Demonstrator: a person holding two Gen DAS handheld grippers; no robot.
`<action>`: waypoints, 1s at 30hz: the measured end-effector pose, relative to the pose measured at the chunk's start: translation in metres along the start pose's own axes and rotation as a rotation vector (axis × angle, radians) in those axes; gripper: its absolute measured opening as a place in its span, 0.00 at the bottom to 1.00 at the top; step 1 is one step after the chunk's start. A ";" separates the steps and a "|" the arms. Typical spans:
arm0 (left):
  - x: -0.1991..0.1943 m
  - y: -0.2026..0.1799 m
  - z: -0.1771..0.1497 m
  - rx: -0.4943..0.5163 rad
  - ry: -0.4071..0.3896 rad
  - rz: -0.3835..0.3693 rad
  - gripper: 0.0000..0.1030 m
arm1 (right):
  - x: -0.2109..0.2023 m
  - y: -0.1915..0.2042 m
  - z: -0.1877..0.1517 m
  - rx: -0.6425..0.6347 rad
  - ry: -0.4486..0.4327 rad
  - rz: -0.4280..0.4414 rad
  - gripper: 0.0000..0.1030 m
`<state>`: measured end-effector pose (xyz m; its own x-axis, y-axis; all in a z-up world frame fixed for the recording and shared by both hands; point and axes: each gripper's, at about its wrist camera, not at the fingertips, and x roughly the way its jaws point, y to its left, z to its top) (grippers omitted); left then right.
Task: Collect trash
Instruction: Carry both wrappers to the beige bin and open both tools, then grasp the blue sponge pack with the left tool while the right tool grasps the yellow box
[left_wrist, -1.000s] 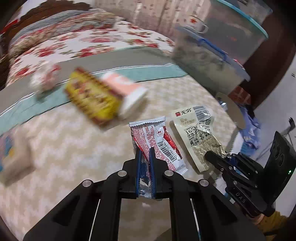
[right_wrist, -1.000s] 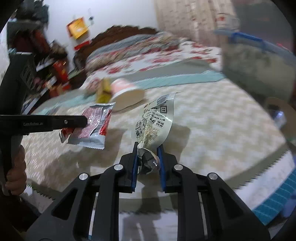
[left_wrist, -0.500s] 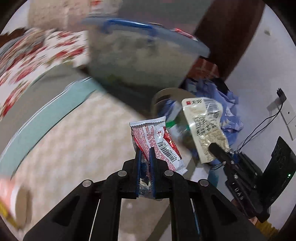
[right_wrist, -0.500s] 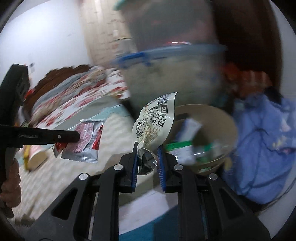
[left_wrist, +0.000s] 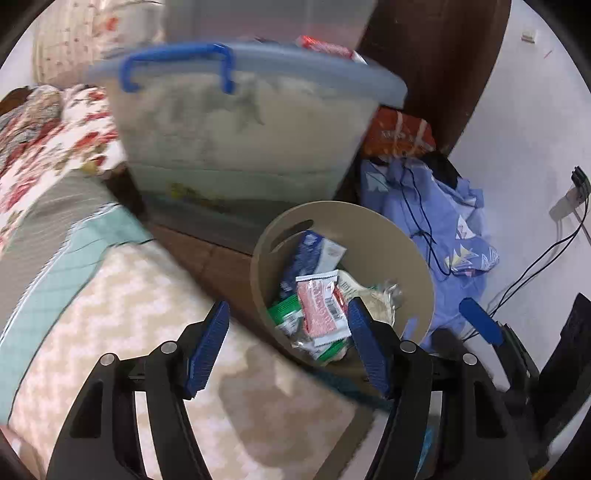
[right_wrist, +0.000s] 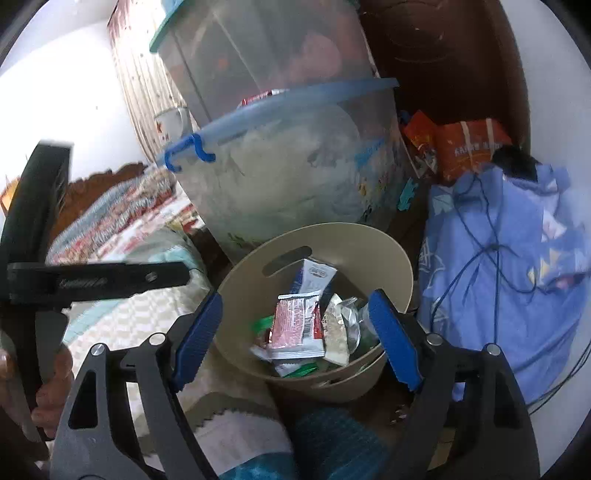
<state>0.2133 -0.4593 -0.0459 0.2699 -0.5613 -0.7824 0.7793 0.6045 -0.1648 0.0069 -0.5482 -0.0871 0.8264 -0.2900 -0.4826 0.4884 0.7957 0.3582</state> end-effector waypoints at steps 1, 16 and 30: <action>-0.011 0.008 -0.008 -0.012 -0.010 0.002 0.61 | -0.004 0.002 -0.002 0.018 -0.002 0.017 0.78; -0.220 0.163 -0.227 -0.266 -0.068 0.369 0.62 | -0.013 0.190 -0.055 -0.187 0.220 0.427 0.73; -0.341 0.390 -0.337 -0.677 -0.157 0.483 0.91 | -0.002 0.384 -0.117 -0.458 0.434 0.662 0.57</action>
<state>0.2343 0.1582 -0.0465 0.6003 -0.1960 -0.7754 0.0646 0.9782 -0.1973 0.1603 -0.1796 -0.0422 0.6751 0.4526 -0.5826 -0.2835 0.8882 0.3615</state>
